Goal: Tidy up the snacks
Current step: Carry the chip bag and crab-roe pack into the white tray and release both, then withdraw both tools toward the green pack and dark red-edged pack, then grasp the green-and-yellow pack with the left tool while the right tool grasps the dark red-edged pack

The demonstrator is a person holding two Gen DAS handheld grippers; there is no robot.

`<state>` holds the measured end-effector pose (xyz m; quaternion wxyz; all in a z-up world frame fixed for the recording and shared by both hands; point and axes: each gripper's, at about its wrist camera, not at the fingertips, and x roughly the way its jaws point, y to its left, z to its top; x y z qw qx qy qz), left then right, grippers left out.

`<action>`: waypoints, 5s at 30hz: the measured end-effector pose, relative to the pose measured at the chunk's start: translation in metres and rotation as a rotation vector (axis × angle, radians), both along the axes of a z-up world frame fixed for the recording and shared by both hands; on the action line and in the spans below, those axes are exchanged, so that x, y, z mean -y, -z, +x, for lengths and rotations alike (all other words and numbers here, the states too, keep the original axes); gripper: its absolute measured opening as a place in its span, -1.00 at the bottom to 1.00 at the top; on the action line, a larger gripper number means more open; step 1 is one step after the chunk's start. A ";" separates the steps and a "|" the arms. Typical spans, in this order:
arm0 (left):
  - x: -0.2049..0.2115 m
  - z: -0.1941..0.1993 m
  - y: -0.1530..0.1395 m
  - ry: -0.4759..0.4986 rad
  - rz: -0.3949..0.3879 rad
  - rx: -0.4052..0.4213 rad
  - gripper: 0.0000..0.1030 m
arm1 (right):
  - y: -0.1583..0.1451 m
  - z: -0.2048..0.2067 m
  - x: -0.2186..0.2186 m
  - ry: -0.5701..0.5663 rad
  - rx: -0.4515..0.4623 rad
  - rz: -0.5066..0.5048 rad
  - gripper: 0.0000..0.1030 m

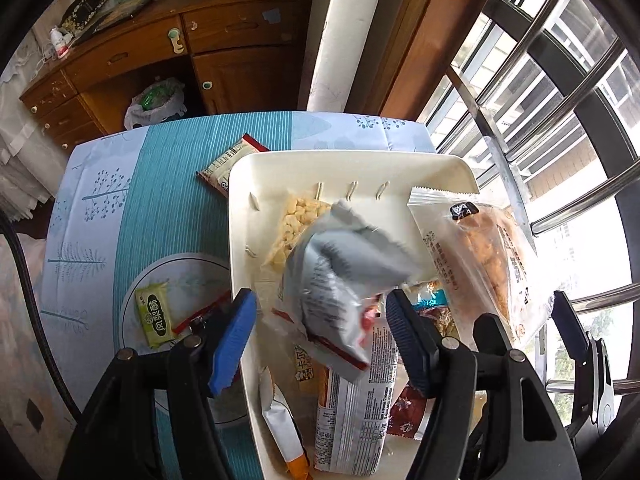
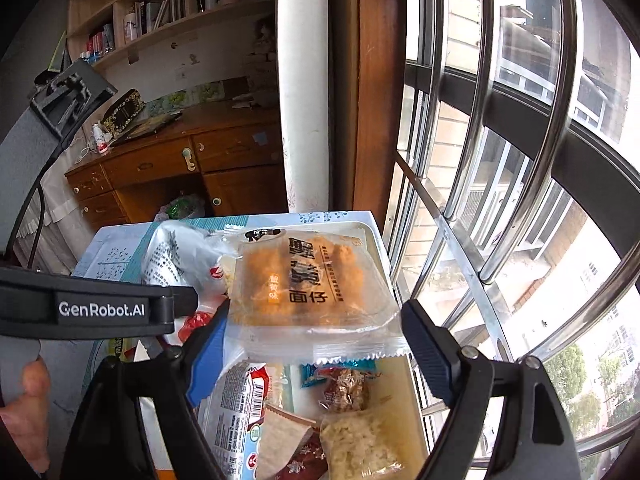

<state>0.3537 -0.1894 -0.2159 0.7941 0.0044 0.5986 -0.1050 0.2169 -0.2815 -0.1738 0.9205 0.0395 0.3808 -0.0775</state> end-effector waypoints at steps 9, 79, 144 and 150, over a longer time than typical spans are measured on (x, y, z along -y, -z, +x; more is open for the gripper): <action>-0.006 0.000 0.000 -0.003 0.006 0.002 0.63 | -0.002 -0.001 0.004 0.031 0.015 0.019 0.73; -0.223 -0.030 0.076 0.611 0.010 0.395 0.63 | 0.063 -0.045 -0.158 0.607 -0.212 0.741 0.77; -0.201 0.002 0.141 0.797 -0.164 0.289 0.14 | 0.163 0.064 -0.145 0.882 -0.735 0.780 0.48; -0.216 0.002 0.139 0.725 -0.155 0.292 0.14 | 0.158 0.058 -0.140 0.859 -0.712 0.780 0.37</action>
